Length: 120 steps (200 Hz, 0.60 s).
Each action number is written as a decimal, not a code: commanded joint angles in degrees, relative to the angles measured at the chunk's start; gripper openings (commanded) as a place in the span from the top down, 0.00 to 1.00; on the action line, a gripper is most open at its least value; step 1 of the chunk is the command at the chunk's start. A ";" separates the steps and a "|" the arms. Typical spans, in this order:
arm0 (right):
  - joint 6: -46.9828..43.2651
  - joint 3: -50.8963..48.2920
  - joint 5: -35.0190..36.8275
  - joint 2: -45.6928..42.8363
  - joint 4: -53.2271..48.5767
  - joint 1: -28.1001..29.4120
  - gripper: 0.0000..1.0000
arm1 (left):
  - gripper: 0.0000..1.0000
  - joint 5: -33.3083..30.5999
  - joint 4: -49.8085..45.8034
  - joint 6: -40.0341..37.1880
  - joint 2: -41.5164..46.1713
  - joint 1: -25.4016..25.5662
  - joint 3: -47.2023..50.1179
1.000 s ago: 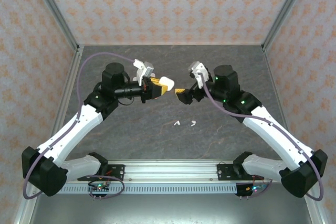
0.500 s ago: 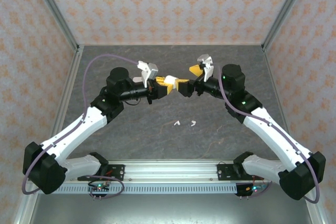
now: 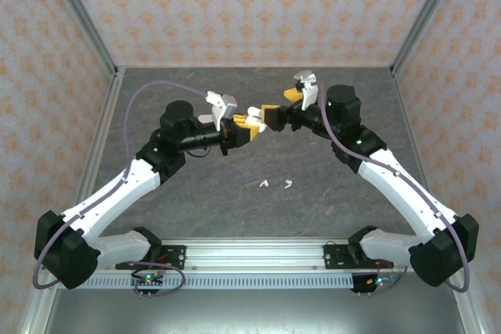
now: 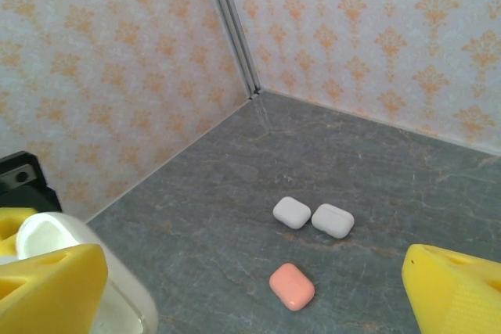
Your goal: Insert the wireless bluetooth earbuds into the charging case
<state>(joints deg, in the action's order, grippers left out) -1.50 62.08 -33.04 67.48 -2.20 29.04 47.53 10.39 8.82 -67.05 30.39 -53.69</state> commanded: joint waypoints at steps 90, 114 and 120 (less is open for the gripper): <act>1.50 3.88 2.40 -2.18 -18.23 -4.50 0.08 | 0.97 -9.43 -6.26 -8.45 8.10 0.54 0.35; 3.56 -0.41 0.01 0.67 -20.58 -4.47 0.21 | 0.97 -10.85 -6.86 -9.48 11.38 0.54 1.39; 4.70 -1.86 -1.22 2.13 -20.08 -4.39 0.25 | 0.97 -11.22 -7.05 -9.68 12.00 0.48 1.62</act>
<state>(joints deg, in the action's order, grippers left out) 0.38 64.60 -32.18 66.04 -17.04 24.60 39.31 4.10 1.83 -58.06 30.39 -53.15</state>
